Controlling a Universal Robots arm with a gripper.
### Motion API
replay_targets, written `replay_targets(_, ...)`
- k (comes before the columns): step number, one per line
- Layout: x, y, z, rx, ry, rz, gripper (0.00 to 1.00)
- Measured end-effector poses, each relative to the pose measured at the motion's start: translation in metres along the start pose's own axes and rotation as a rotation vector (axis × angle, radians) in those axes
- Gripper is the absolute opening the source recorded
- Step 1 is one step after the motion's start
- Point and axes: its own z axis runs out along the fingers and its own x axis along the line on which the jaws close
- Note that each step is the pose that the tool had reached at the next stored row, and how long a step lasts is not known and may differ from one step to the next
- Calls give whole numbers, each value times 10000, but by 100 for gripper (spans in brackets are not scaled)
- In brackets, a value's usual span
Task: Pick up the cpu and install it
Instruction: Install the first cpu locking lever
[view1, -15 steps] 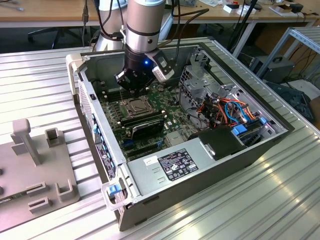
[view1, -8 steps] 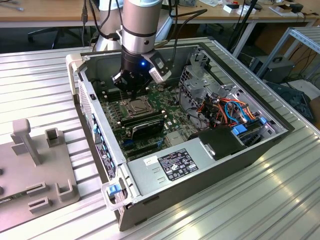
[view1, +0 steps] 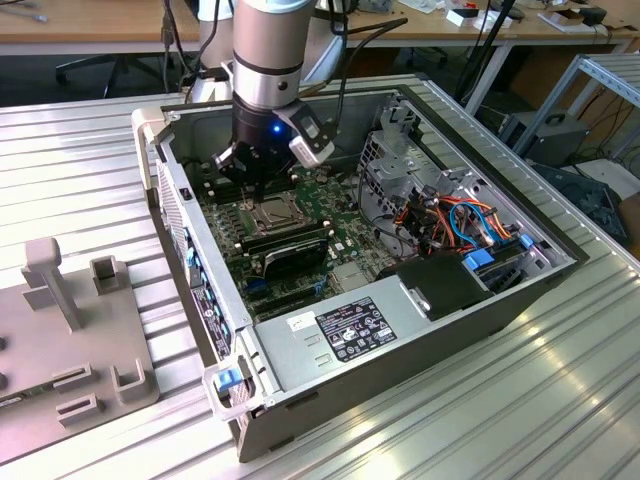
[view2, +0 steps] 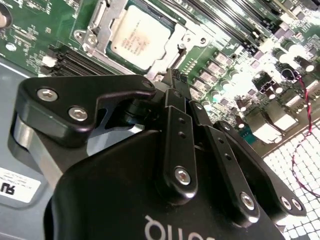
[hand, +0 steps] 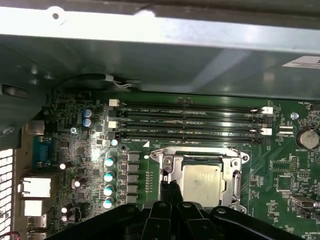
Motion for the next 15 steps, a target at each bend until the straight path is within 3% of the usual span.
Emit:
replay_targets(10, 166, 6, -7, 30, 6, -197, 11)
replay_targets(15, 291, 11, -12, 45, 9, -289, 11)
